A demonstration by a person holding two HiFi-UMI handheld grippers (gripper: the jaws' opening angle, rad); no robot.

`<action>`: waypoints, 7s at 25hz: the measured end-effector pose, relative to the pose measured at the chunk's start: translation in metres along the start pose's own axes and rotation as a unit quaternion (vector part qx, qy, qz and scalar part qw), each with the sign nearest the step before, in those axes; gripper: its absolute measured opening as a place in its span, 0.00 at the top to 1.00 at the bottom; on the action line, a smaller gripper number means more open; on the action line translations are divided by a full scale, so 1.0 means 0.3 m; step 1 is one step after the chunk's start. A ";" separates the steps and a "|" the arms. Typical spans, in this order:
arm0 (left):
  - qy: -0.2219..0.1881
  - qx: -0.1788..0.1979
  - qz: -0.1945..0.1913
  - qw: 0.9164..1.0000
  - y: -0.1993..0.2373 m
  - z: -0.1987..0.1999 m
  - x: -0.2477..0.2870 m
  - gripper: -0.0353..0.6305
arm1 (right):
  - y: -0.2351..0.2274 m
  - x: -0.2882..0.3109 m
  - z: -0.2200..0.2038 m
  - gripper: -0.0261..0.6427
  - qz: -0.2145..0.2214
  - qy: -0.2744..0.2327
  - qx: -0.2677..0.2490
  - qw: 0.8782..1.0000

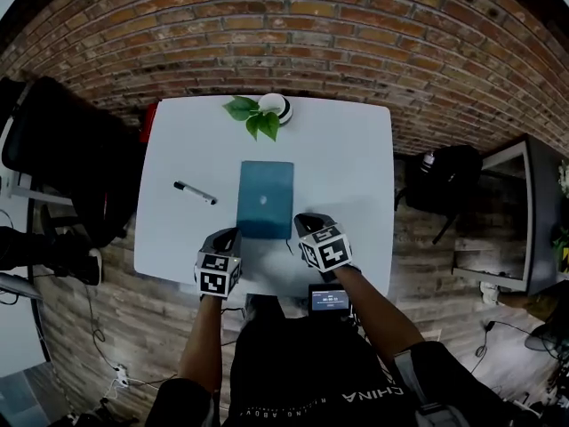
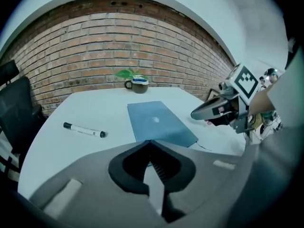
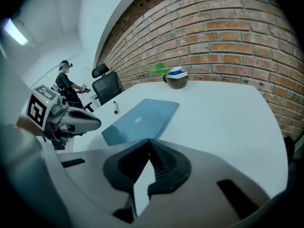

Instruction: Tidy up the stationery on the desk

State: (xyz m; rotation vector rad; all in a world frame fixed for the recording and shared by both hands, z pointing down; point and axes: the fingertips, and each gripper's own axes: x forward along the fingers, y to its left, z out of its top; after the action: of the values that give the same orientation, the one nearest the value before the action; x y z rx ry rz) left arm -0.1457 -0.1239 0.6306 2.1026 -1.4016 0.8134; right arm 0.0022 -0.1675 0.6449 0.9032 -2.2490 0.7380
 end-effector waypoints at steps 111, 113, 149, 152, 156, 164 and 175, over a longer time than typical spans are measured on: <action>0.033 -0.194 -0.246 0.949 -0.054 0.146 -0.121 0.85 | 0.355 0.027 0.360 0.94 0.021 -0.103 0.034 0.994; 0.037 -0.193 -0.246 0.949 -0.061 0.137 -0.116 0.85 | 0.317 0.018 0.346 0.94 0.005 -0.106 0.050 0.993; -0.021 -0.289 -0.336 0.896 -0.187 0.245 -0.067 0.85 | 0.205 -0.017 0.311 0.95 -0.020 -0.112 0.077 0.991; -0.013 -0.301 -0.316 0.900 -0.128 0.202 -0.053 0.85 | 0.234 0.043 0.291 0.95 -0.013 -0.093 0.069 0.993; -0.007 -0.317 -0.295 0.901 -0.058 0.159 -0.031 0.86 | 0.231 0.081 0.257 0.95 -0.017 -0.071 0.062 0.995; 0.023 -0.372 -0.254 0.892 0.058 0.031 0.021 0.87 | 0.149 0.127 0.160 0.95 -0.047 -0.034 0.076 0.995; 0.086 -0.298 -0.225 0.924 0.099 -0.067 0.049 0.86 | 0.141 0.176 0.073 0.95 -0.054 0.000 0.077 0.996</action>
State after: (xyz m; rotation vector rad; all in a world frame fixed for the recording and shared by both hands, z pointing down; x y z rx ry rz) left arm -0.1732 -0.1303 0.6571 1.7140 -0.8667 0.3149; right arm -0.0672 -0.1780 0.6558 1.0882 -2.1474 0.8698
